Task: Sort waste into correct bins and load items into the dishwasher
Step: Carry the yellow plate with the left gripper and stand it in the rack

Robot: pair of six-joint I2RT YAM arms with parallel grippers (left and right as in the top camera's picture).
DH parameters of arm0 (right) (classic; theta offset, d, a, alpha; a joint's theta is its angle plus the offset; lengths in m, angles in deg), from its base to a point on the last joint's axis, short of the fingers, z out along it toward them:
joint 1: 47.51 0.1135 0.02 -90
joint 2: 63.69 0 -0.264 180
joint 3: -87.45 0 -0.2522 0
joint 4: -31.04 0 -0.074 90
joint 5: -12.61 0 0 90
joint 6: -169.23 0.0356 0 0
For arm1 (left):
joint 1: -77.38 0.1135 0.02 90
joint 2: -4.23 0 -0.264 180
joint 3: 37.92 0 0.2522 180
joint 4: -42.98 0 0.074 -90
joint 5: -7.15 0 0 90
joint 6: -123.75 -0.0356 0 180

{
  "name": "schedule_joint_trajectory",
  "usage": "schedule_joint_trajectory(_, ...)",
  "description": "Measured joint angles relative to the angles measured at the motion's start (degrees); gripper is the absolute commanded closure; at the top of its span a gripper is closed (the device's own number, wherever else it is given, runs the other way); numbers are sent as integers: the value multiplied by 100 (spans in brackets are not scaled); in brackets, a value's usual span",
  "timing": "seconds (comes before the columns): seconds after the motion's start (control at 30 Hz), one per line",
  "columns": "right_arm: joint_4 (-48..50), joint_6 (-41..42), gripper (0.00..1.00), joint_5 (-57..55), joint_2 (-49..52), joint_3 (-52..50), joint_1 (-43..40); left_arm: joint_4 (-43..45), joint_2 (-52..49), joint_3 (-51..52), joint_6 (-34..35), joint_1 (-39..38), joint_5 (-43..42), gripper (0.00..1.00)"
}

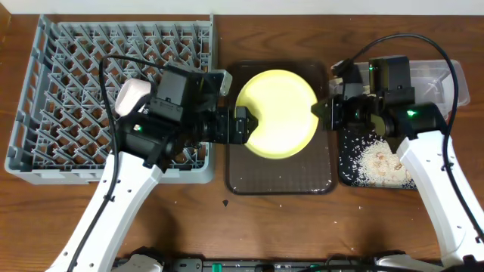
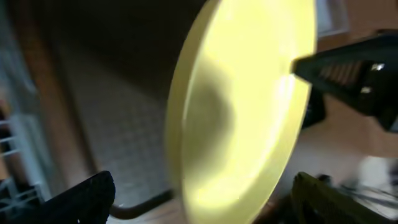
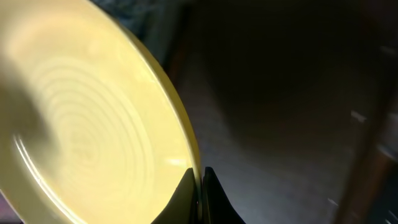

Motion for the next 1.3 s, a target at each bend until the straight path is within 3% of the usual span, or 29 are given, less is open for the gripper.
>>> schedule_joint_trajectory(0.1,0,-485,99,704,-7,0,0,15,0,0,0,20,-293,10)
schedule_joint_trajectory(0.23,24,-916,98,1399,-7,0,0,17,0,0,15,20,-483,76)
schedule_joint_trajectory(0.3,39,-1021,89,1587,-7,0,0,15,0,0,17,20,-546,92)
schedule_joint_trajectory(0.43,52,-1117,86,1495,-7,-4,-22,15,35,-2,13,13,-570,92)
schedule_joint_trajectory(0.47,55,-1084,82,1390,-20,-4,-22,-11,46,-4,24,28,-448,92)
schedule_joint_trajectory(0.57,-50,-846,57,907,-31,-4,-24,-212,96,-42,46,144,131,93)
schedule_joint_trajectory(0.63,-190,-605,48,590,-31,-7,-46,-413,203,-125,-44,267,863,92)
schedule_joint_trajectory(0.83,-302,-402,45,162,-31,-7,-63,-490,953,-323,-955,409,4013,92)
schedule_joint_trajectory(1.0,-354,-234,44,70,-31,-7,-63,-280,1080,-415,-2221,612,6714,92)
schedule_joint_trajectory(1.13,-439,-170,43,35,-31,-7,-63,197,835,-415,-3071,1121,7538,92)
schedule_joint_trajectory(1.3,-531,-149,43,15,-31,-7,-63,341,345,-415,-3622,1843,7687,92)
